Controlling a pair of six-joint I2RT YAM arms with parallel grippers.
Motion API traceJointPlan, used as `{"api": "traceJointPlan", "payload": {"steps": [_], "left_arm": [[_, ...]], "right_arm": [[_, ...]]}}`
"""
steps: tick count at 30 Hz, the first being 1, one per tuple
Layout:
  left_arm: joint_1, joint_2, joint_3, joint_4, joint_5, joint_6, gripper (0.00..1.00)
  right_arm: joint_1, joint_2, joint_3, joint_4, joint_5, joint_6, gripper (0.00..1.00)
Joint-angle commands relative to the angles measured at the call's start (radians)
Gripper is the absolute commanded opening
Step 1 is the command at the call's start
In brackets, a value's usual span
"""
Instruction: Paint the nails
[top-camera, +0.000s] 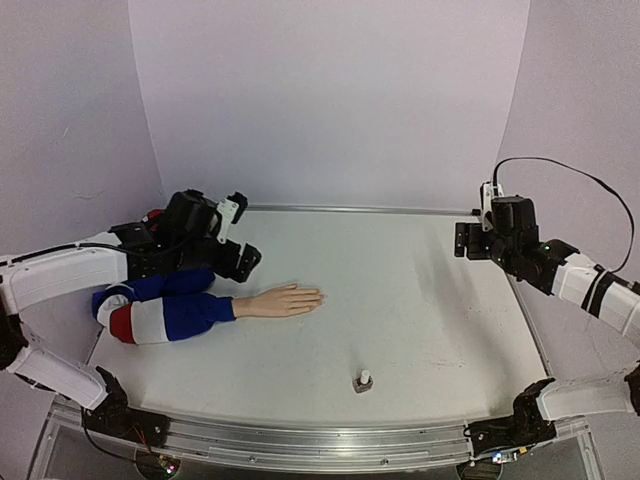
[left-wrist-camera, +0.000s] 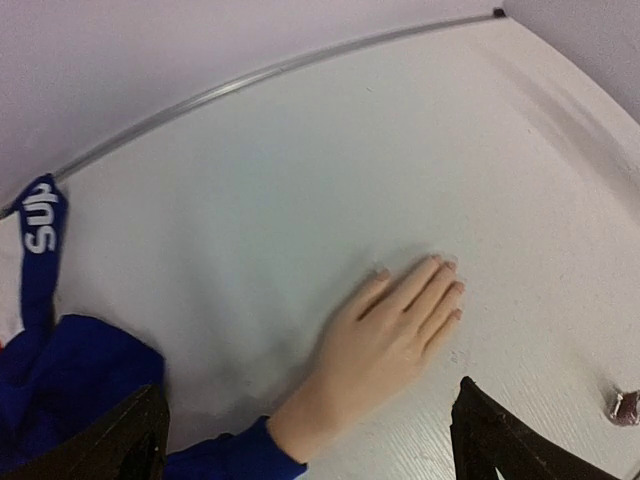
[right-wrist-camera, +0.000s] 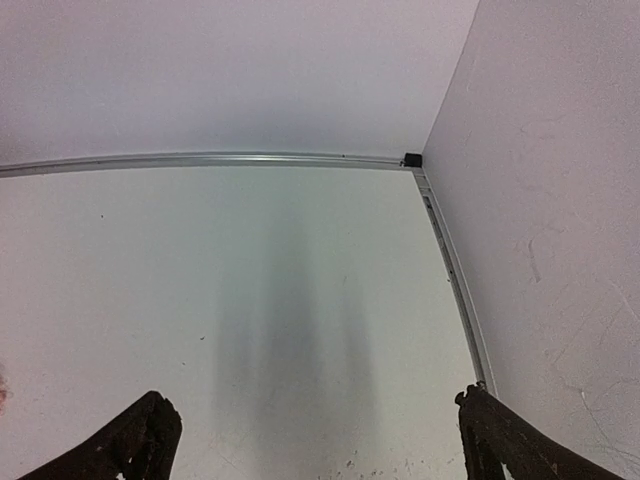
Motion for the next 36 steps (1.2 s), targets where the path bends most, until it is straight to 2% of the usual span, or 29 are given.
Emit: {"api": "traceJointPlan", "payload": {"steps": [1, 6, 10, 18, 23, 26, 36], "left_arm": [[-0.075, 0.146, 0.091, -0.008, 0.125, -0.033, 0.99], [-0.169, 0.319, 0.167, -0.029, 0.227, -0.055, 0.99], [-0.242, 0.413, 0.22, -0.042, 0.303, -0.072, 0.99], [-0.335, 0.506, 0.315, -0.116, 0.495, -0.166, 0.93], [-0.399, 0.54, 0.355, -0.14, 0.528, -0.171, 0.91], [-0.43, 0.587, 0.41, -0.177, 0.517, -0.169, 0.86], [-0.537, 0.739, 0.59, -0.294, 0.372, -0.132, 0.74]], "right_arm": [[-0.109, 0.017, -0.031, 0.084, -0.129, 0.057, 0.98], [-0.213, 0.025, -0.073, 0.121, -0.24, 0.092, 0.98], [-0.268, 0.023, -0.1, 0.149, -0.419, 0.106, 0.98], [-0.278, 0.012, -0.172, 0.197, -0.705, 0.146, 0.98], [-0.166, -0.02, -0.214, 0.216, -0.711, 0.188, 0.98], [-0.108, -0.038, -0.228, 0.22, -0.706, 0.209, 0.98], [-0.065, -0.073, -0.23, 0.213, -0.714, 0.22, 0.98]]}}
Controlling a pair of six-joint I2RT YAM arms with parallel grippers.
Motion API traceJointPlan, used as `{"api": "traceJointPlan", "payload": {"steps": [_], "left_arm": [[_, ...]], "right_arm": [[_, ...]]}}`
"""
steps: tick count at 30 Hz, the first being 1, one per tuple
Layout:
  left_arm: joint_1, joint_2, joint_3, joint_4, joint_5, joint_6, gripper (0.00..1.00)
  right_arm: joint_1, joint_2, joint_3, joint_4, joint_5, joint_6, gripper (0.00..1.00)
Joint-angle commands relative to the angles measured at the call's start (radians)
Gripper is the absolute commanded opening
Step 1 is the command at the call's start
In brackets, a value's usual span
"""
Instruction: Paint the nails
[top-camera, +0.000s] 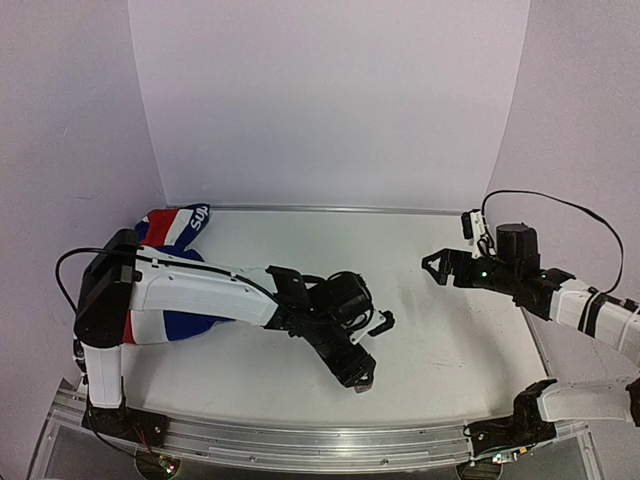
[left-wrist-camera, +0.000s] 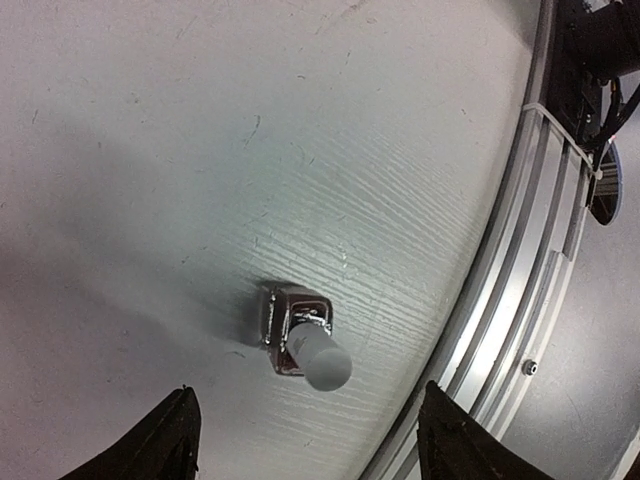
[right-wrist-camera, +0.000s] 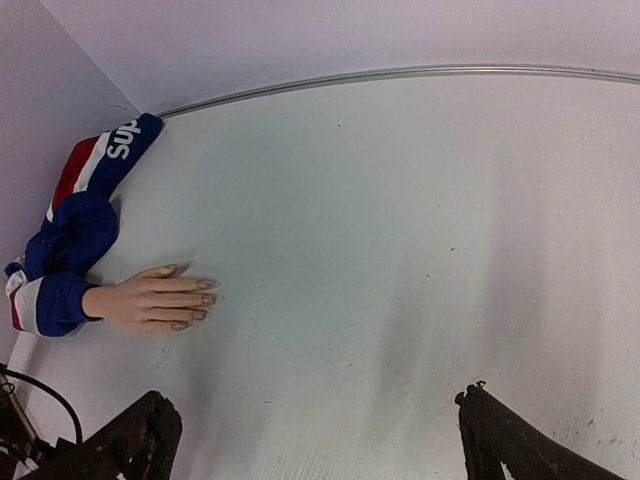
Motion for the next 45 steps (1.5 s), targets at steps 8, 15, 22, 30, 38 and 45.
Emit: {"api": "traceJointPlan", "payload": {"steps": [8, 15, 22, 30, 38, 45], "left_arm": [[-0.039, 0.109, 0.183, -0.116, -0.115, 0.057, 0.5], [-0.042, 0.149, 0.23, -0.142, -0.104, 0.078, 0.39], [-0.042, 0.162, 0.243, -0.152, -0.093, 0.088, 0.3], [-0.042, 0.133, 0.222, -0.152, -0.12, 0.084, 0.12], [0.071, -0.067, 0.1, -0.136, -0.134, 0.084, 0.0], [0.264, -0.279, -0.058, -0.043, 0.068, 0.076, 0.0]], "right_arm": [[0.012, -0.015, 0.002, 0.026, -0.009, 0.004, 0.98], [0.013, -0.017, -0.005, 0.02, 0.004, -0.003, 0.98], [0.012, -0.008, 0.002, 0.015, 0.009, -0.011, 0.98], [0.013, 0.016, 0.004, 0.023, -0.006, -0.029, 0.98], [0.018, 0.041, -0.01, 0.07, -0.091, -0.079, 0.98], [0.103, 0.192, 0.026, 0.226, -0.317, -0.058, 0.98]]}}
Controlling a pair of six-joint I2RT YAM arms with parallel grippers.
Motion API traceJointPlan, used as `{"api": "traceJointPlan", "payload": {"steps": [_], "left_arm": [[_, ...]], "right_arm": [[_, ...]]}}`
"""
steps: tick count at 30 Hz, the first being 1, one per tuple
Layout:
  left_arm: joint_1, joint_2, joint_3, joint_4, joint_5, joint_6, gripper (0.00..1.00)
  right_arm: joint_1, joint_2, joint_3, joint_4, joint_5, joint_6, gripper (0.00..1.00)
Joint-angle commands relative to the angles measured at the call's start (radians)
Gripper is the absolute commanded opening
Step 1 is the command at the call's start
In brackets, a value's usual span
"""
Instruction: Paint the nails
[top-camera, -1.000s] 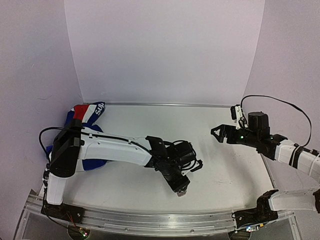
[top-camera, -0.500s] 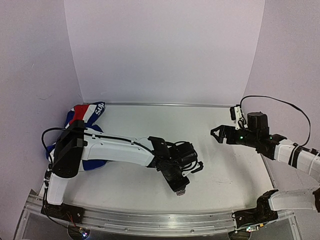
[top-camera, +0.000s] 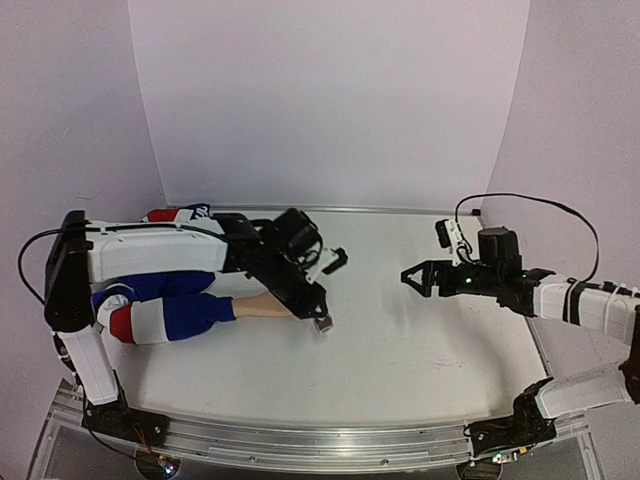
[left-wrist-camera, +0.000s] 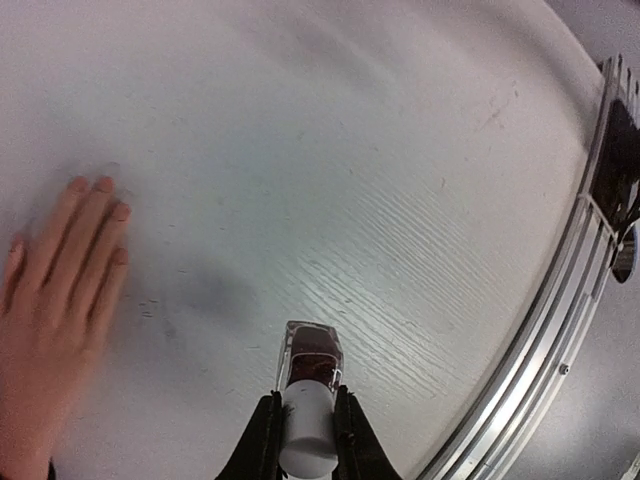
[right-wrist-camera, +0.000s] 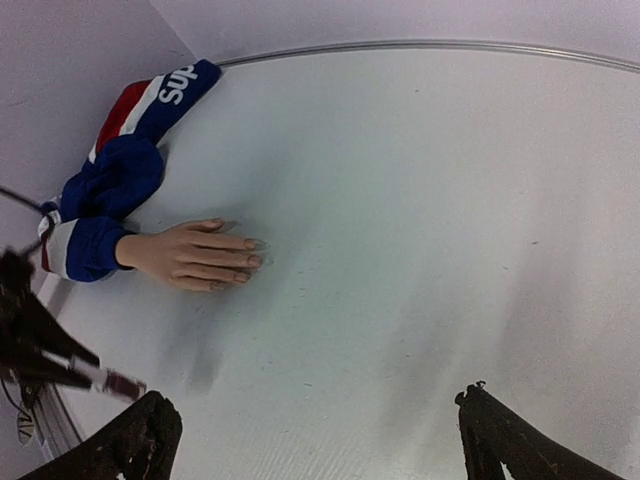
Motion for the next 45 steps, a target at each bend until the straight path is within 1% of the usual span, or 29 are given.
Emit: {"api": "traceJointPlan", "payload": {"steps": [1, 6, 9, 11, 13, 16, 20, 22, 24, 25, 27, 31, 35, 37, 39, 41, 42, 43, 45], "left_arm": [[0.103, -0.175, -0.07, 0.103, 0.153, -0.001, 0.0], [0.188, -0.235, -0.14, 0.194, 0.332, -0.024, 0.0], [0.206, -0.252, -0.163, 0.239, 0.44, -0.024, 0.0], [0.206, -0.257, -0.169, 0.26, 0.495, -0.024, 0.0], [0.206, -0.263, -0.177, 0.282, 0.531, -0.032, 0.0], [0.206, -0.28, -0.182, 0.3, 0.543, -0.039, 0.0], [0.218, -0.293, -0.181, 0.312, 0.542, -0.041, 0.0], [0.225, -0.293, -0.178, 0.312, 0.544, -0.041, 0.0], [0.229, -0.292, -0.175, 0.313, 0.551, -0.042, 0.0], [0.23, -0.29, -0.173, 0.312, 0.555, -0.042, 0.0], [0.231, -0.285, -0.169, 0.311, 0.56, -0.041, 0.0], [0.235, -0.287, -0.168, 0.311, 0.565, -0.041, 0.0], [0.235, -0.284, -0.164, 0.311, 0.574, -0.048, 0.0], [0.235, -0.284, -0.165, 0.307, 0.558, -0.054, 0.0], [0.235, -0.28, -0.162, 0.293, 0.526, -0.061, 0.0], [0.236, -0.273, -0.153, 0.267, 0.47, -0.075, 0.0], [0.236, -0.268, -0.144, 0.25, 0.429, -0.087, 0.0], [0.236, -0.262, -0.136, 0.227, 0.368, -0.105, 0.0], [0.235, -0.249, -0.115, 0.17, 0.22, -0.165, 0.0]], "right_arm": [[0.112, 0.114, 0.055, 0.166, -0.194, 0.0, 0.98], [0.263, 0.258, 0.16, 0.288, -0.391, -0.009, 0.98], [0.31, 0.324, 0.202, 0.365, -0.441, -0.007, 0.98], [0.322, 0.37, 0.229, 0.403, -0.477, -0.005, 0.95], [0.333, 0.412, 0.256, 0.43, -0.525, -0.005, 0.89], [0.358, 0.456, 0.281, 0.462, -0.59, -0.01, 0.79], [0.381, 0.471, 0.283, 0.481, -0.63, -0.018, 0.74], [0.383, 0.473, 0.28, 0.481, -0.638, -0.019, 0.69], [0.383, 0.476, 0.277, 0.48, -0.639, -0.019, 0.62], [0.383, 0.478, 0.277, 0.481, -0.639, -0.017, 0.55], [0.386, 0.485, 0.281, 0.481, -0.641, -0.017, 0.48], [0.391, 0.493, 0.287, 0.481, -0.637, -0.019, 0.37], [0.392, 0.497, 0.293, 0.481, -0.628, -0.023, 0.21], [0.393, 0.496, 0.294, 0.471, -0.599, -0.031, 0.13], [0.398, 0.489, 0.295, 0.445, -0.538, -0.053, 0.01], [0.405, 0.48, 0.298, 0.41, -0.422, -0.078, 0.0], [0.412, 0.475, 0.301, 0.389, -0.335, -0.089, 0.0], [0.427, 0.465, 0.303, 0.36, -0.212, -0.104, 0.0], [0.493, 0.452, 0.314, 0.306, 0.197, -0.134, 0.0]]}}
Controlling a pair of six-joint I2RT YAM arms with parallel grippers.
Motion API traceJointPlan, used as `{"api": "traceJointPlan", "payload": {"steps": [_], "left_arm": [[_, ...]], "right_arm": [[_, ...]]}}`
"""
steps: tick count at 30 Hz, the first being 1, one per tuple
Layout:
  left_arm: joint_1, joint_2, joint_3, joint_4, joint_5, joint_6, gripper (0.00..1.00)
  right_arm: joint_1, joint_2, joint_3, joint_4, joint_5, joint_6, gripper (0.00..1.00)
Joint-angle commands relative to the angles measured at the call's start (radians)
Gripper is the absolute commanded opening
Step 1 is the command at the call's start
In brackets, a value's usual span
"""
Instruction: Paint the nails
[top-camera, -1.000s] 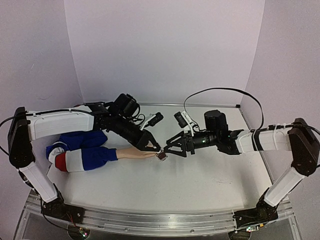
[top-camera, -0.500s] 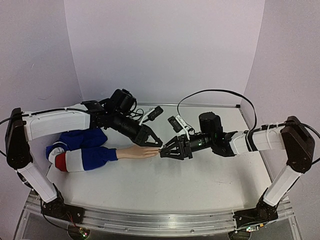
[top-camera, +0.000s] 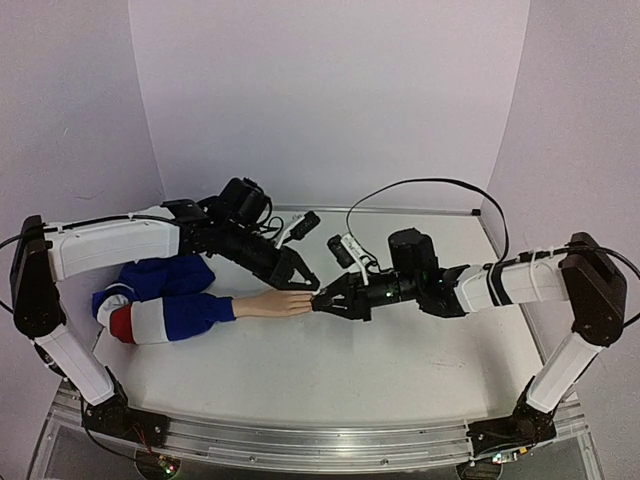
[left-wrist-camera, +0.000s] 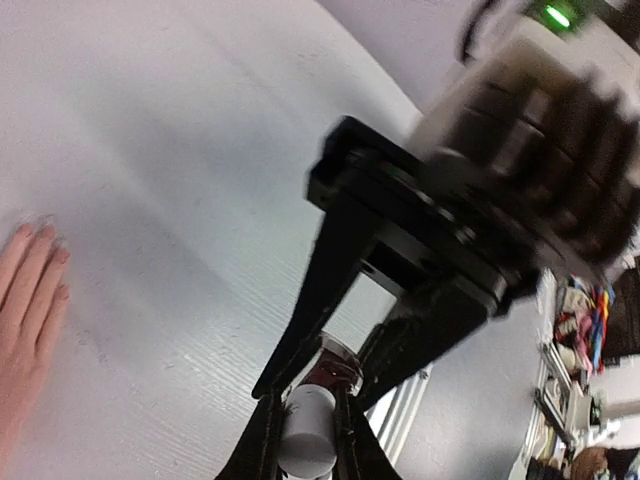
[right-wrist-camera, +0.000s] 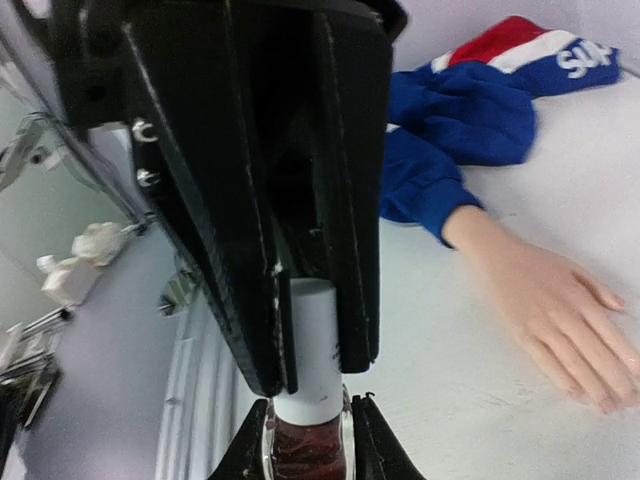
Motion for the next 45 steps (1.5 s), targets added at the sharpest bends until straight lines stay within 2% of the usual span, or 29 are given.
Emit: {"api": "traceJointPlan", "payload": {"steps": [1, 2, 4, 6, 8, 10, 13, 14, 15, 17, 18, 19, 22, 27, 31, 36, 40, 42, 45], "left_arm": [[0.004, 0.004, 0.078, -0.105, -0.34, -0.131, 0.0], [0.004, 0.008, 0.084, -0.123, -0.39, -0.171, 0.0], [0.005, 0.008, 0.076, -0.124, -0.425, -0.23, 0.0], [0.005, 0.01, 0.076, -0.12, -0.43, -0.269, 0.0], [0.005, 0.007, 0.079, -0.117, -0.426, -0.28, 0.0], [0.008, -0.011, 0.076, -0.113, -0.419, -0.278, 0.0], [0.019, -0.074, 0.036, -0.069, -0.406, -0.265, 0.01], [0.024, -0.108, 0.016, -0.043, -0.392, -0.259, 0.04], [0.03, -0.14, -0.01, -0.012, -0.38, -0.253, 0.12], [0.044, -0.207, -0.071, 0.073, -0.332, -0.236, 0.41], [0.049, -0.241, -0.105, 0.124, -0.308, -0.227, 0.63], [0.051, -0.272, -0.136, 0.173, -0.285, -0.216, 0.73], [0.057, -0.352, -0.216, 0.291, -0.213, -0.186, 0.82], [0.057, -0.426, -0.314, 0.522, -0.024, -0.186, 0.86], [0.056, -0.391, -0.283, 0.558, 0.133, -0.188, 0.83], [0.048, -0.368, -0.267, 0.576, 0.23, -0.193, 0.69], [0.02, -0.377, -0.271, 0.579, 0.256, -0.168, 0.68], [0.013, -0.381, -0.274, 0.578, 0.256, -0.159, 0.64], [0.011, -0.377, -0.276, 0.578, 0.224, -0.16, 0.48]], "right_arm": [[0.126, -0.035, 0.071, -0.117, 0.852, -0.052, 0.0], [0.176, -0.018, 0.089, -0.119, 1.143, -0.074, 0.0], [0.239, 0.036, 0.123, -0.081, 1.384, -0.145, 0.0], [0.264, 0.087, 0.155, -0.033, 1.469, -0.2, 0.0], [0.265, 0.112, 0.175, -0.004, 1.441, -0.211, 0.0], [0.263, 0.104, 0.162, 0.036, 1.342, -0.214, 0.0], [0.247, 0.062, 0.123, 0.086, 1.089, -0.227, 0.0], [0.239, 0.05, 0.12, 0.083, 0.983, -0.223, 0.0], [0.225, 0.037, 0.12, 0.065, 0.865, -0.218, 0.0], [0.194, 0.013, 0.124, 0.034, 0.638, -0.194, 0.0], [0.174, 0.002, 0.123, 0.025, 0.552, -0.163, 0.0], [0.159, -0.01, 0.122, 0.021, 0.479, -0.135, 0.0], [0.102, -0.044, 0.12, 0.019, 0.241, -0.033, 0.0], [0.069, -0.051, 0.155, 0.102, -0.142, 0.133, 0.0], [0.07, -0.014, 0.195, 0.251, -0.328, 0.292, 0.0], [0.07, -0.013, 0.211, 0.288, -0.324, 0.308, 0.0], [0.069, -0.003, 0.217, 0.3, -0.299, 0.311, 0.0], [0.069, 0.004, 0.219, 0.301, -0.286, 0.312, 0.0], [0.069, 0.01, 0.221, 0.302, -0.278, 0.308, 0.0]]}}
